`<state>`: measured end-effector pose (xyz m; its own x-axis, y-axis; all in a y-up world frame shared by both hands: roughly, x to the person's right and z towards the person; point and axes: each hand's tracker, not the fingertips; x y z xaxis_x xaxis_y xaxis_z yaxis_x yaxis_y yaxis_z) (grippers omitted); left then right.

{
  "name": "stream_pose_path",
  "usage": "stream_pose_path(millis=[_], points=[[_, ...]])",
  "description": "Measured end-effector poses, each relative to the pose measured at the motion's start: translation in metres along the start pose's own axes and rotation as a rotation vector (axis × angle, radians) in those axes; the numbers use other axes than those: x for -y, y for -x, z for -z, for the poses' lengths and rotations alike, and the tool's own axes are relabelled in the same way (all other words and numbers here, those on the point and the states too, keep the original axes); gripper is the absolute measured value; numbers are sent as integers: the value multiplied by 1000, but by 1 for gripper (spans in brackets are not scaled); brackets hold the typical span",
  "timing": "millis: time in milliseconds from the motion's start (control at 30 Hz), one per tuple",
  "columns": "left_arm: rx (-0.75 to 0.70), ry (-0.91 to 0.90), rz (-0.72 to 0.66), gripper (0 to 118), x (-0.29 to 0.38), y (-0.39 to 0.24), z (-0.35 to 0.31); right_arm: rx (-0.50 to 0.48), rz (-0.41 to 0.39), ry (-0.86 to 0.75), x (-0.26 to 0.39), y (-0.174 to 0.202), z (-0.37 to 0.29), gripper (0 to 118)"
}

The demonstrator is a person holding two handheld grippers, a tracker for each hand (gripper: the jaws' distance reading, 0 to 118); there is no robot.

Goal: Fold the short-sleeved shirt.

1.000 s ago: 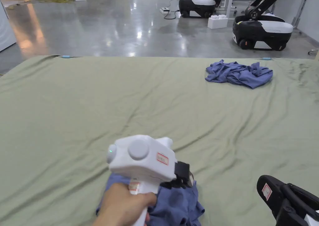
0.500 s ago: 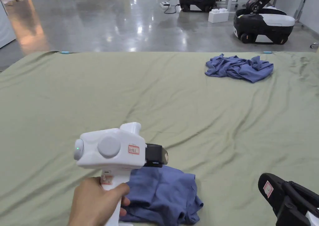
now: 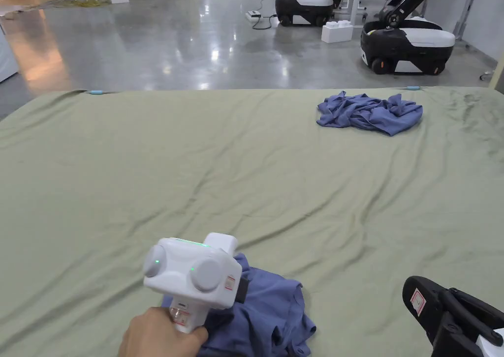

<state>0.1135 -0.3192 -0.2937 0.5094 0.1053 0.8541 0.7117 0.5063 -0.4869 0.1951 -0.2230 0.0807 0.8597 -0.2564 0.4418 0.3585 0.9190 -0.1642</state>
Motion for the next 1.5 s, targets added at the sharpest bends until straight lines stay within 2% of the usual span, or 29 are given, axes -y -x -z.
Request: stream_pose_path(millis=[67, 300, 367, 600, 767, 933, 1267, 1333, 1367, 1433, 1500], points=[[6, 9, 19, 15, -2, 0, -9, 2, 10, 0, 1, -2, 0, 2], [198, -37, -117, 15, -8, 3, -36, 14, 19, 2, 3, -7, -2, 2], [239, -37, -76, 15, -11, -7, -35, 17, 28, 6, 3, -9, -1, 2], [214, 5, -88, 15, -7, -10, -7, 27, 39, 9, 3, -12, -6, 2], [266, 9, -206, 16, -2, 11, -7, 32, 26, 17, 5, -12, -5, 2], [268, 21, -190, 27, 1, 9, -8, 22, 32, 20, 5, -9, -1, 2], [306, -18, -228, 28, 1, 18, -22, 20, 33, 27, 6, -8, -2, 2], [259, -11, -180, 21, 0, 14, -20, 19, 38, 27, 7, -9, -2, 2], [272, -14, -188, 11, 1, 13, -20, 20, 39, 27, 7, -9, -2, 2], [297, -32, -210, 8, 2, 10, -22, 22, 37, 26, 7, -9, -3, 2], [269, -15, -142, 7, -3, -3, -20, 22, 40, 25, 6, -9, -3, 2]])
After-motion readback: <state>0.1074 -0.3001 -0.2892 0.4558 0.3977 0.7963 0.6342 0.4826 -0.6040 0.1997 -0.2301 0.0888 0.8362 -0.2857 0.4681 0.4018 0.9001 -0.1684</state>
